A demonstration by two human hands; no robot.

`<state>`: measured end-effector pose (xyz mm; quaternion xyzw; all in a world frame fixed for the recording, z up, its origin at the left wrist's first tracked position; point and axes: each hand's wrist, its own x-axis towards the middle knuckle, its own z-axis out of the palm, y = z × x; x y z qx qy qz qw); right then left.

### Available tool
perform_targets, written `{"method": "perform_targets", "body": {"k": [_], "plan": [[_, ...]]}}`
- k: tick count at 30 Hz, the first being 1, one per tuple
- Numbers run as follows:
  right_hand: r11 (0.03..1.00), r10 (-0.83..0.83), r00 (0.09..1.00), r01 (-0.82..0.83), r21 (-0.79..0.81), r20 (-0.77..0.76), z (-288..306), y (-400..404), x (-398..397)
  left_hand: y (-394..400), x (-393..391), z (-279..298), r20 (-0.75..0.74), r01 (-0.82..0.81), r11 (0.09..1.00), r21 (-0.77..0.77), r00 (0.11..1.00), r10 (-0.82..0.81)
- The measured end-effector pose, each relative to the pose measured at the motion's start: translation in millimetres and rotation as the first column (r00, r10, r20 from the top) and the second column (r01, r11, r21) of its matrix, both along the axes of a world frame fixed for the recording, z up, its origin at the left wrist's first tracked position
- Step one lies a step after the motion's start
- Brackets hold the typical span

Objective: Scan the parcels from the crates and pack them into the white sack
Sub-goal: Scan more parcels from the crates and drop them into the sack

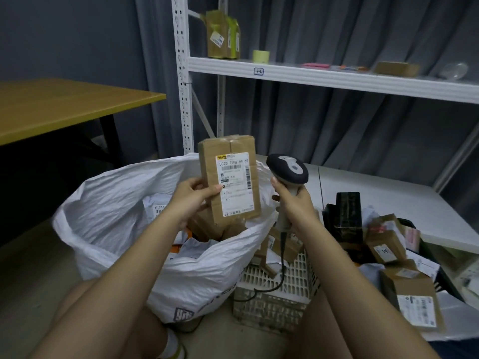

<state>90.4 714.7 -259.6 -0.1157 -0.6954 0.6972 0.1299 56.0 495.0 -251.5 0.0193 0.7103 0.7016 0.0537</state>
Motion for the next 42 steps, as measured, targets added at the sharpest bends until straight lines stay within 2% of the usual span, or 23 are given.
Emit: {"method": "perform_targets", "body": {"k": [3, 8, 11, 18, 26, 28, 29, 31, 33, 35, 39, 42], "plan": [[0.993, 0.101, 0.994, -0.102, 0.062, 0.031, 2, -6, 6, -2, -13, -6, -0.041, -0.114, 0.993, -0.017, 0.993, 0.113], [0.950, 0.262, 0.962, -0.272, 0.154, 0.080, 6, -21, 23, -2, -29, -14, -0.030, -0.132, 0.989, -0.072, 0.991, 0.130], [0.927, 0.300, 0.951, -0.308, 0.214, 0.068, 3, -26, 31, -3, -33, -15, -0.014, -0.134, 0.985, -0.106, 0.991, 0.133], [0.948, 0.243, 0.969, -0.245, 0.205, 0.034, -3, -29, 35, -2, -34, -18, -0.006, -0.146, 0.982, -0.115, 0.989, 0.147], [0.958, 0.246, 0.968, -0.250, 0.142, 0.048, -1, -25, 31, -6, -37, -21, 0.004, -0.140, 0.978, -0.152, 0.990, 0.142], [0.969, 0.213, 0.975, -0.219, 0.110, 0.063, -1, -24, 30, -11, -39, -26, -0.002, -0.152, 0.961, -0.230, 0.988, 0.156], [0.978, 0.186, 0.980, -0.192, 0.083, 0.066, -2, -23, 29, -13, -40, -29, -0.024, -0.168, 0.932, -0.322, 0.985, 0.169], [0.989, 0.138, 0.988, -0.141, 0.036, 0.073, -5, -22, 27, -17, -42, -35, -0.089, -0.212, 0.819, -0.534, 0.977, 0.194], [0.992, 0.121, 0.989, -0.122, 0.009, 0.080, -9, -20, 26, -20, -43, -40, -0.085, -0.211, 0.740, -0.639, 0.975, 0.205], [0.994, 0.112, 0.990, -0.111, -0.009, 0.083, -14, -15, 23, -18, -43, -42, -0.080, -0.177, 0.754, -0.633, 0.983, 0.164], [0.997, 0.047, 0.994, -0.042, -0.060, 0.094, -29, 4, 17, 8, -33, -33, -0.212, -0.172, 0.799, -0.576, 0.976, 0.057], [0.991, -0.041, 0.995, 0.053, -0.125, 0.095, -45, 25, 15, 43, -18, -22, -0.297, -0.091, 0.844, -0.528, 0.951, -0.083]]}}
